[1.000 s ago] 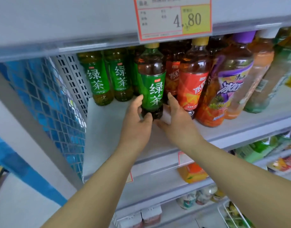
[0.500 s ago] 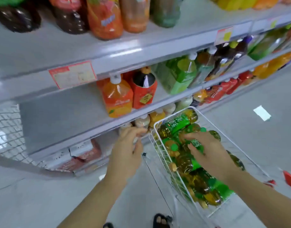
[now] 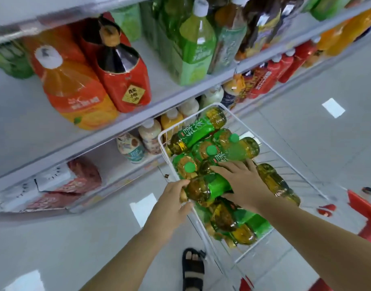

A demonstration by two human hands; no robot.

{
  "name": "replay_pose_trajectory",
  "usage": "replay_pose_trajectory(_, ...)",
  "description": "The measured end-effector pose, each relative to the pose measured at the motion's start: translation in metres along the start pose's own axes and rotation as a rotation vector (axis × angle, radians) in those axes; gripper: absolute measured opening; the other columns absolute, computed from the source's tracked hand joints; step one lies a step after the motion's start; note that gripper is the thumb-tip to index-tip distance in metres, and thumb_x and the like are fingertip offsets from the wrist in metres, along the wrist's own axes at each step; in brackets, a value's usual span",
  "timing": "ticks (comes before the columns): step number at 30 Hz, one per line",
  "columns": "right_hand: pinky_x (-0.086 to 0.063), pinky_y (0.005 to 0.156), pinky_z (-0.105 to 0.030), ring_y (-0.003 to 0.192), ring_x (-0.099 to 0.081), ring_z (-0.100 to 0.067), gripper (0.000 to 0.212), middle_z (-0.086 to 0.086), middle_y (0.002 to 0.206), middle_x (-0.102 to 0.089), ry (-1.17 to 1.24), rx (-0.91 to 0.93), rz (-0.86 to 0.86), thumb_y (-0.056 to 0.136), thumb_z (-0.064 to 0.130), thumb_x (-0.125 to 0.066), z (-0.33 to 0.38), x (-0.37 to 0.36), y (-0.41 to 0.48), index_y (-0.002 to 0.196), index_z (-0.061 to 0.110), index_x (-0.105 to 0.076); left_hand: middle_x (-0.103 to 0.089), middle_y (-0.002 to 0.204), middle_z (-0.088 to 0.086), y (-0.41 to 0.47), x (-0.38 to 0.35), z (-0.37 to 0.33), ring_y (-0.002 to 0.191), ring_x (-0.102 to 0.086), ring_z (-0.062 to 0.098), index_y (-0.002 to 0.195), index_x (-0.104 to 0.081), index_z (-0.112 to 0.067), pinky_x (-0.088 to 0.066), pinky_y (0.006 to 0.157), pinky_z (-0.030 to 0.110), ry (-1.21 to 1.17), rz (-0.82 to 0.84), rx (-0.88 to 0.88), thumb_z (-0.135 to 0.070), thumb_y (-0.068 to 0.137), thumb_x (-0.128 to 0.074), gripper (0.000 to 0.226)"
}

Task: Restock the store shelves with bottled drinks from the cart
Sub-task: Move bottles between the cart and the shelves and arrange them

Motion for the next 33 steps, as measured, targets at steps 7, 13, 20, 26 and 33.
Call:
replay_pose_trajectory(7, -0.018, 0.114, -0.047, 0.131, -0.036, -0.015, 0.073, 0.011, 0.139, -0.045, 0.309, 0.040, -0.073, 0.074, 0.044, -0.072, -0.016, 0.016, -0.002, 0.137, 0.038, -0.036, -0.061, 0.106, -0.009, -0.004, 0.022, -0.033, 0.086, -0.058, 0.000, 0.112, -0.056, -0.037, -0.041, 0.073, 0.005, -0.251, -0.179, -0.019, -0.023, 0.083, -0.069, 0.035)
replay_pose_trajectory(13, -0.030, 0.084, -0.009, 0.093, -0.041, 0.005, 0.064, 0.021, 0.099, -0.052, 0.630, -0.022, -0.470, 0.065, 0.028, -0.083, -0.039, 0.077, -0.049, 0.123, 0.030, -0.056, -0.060, 0.109, -0.015, -0.004, 0.039, -0.093, 0.090, -0.062, 0.003, 0.113, -0.054, -0.039, -0.047, 0.080, 0.013, -0.470, -0.206, -0.063, -0.027, 0.083, -0.065, 0.034)
replay_pose_trajectory(20, -0.049, 0.068, -0.024, 0.085, -0.061, -0.011, 0.057, 0.010, 0.097, -0.063, 0.888, -0.370, -0.536, 0.062, 0.032, -0.082, -0.091, 0.073, -0.105, 0.112, 0.034, -0.054, -0.063, 0.100, 0.006, -0.022, -0.049, -0.096, 0.089, -0.061, 0.016, 0.110, -0.059, -0.012, -0.050, 0.074, 0.027, -0.930, 0.116, 0.690, -0.018, 0.093, -0.055, 0.018)
replay_pose_trajectory(26, -0.057, 0.074, -0.036, 0.083, -0.064, -0.011, 0.064, 0.010, 0.096, -0.064, 0.930, -0.502, -0.460, 0.060, 0.034, -0.082, -0.108, 0.029, -0.121, 0.118, 0.028, -0.054, -0.059, 0.110, 0.020, -0.034, -0.112, -0.112, 0.097, -0.059, 0.029, 0.111, -0.050, 0.003, -0.050, 0.079, 0.039, -1.573, 0.128, 1.188, -0.044, 0.090, -0.055, 0.051)
replay_pose_trajectory(33, -0.045, 0.069, -0.009, 0.083, -0.060, -0.005, 0.064, 0.013, 0.090, -0.060, 0.930, -0.504, -0.466, 0.062, 0.029, -0.083, -0.102, 0.010, -0.123, 0.120, 0.023, -0.056, -0.053, 0.099, 0.014, -0.011, -0.120, -0.108, 0.083, -0.054, 0.023, 0.103, -0.052, -0.002, -0.049, 0.062, 0.032, -1.642, -0.249, 1.380, -0.050, 0.074, -0.072, 0.060)
Point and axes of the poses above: each hand's wrist, its own y-axis towards the middle knuckle, its own x-axis out of the back of the hand, z = x × y, the point moved 3 cm from there along y, towards the middle knuckle
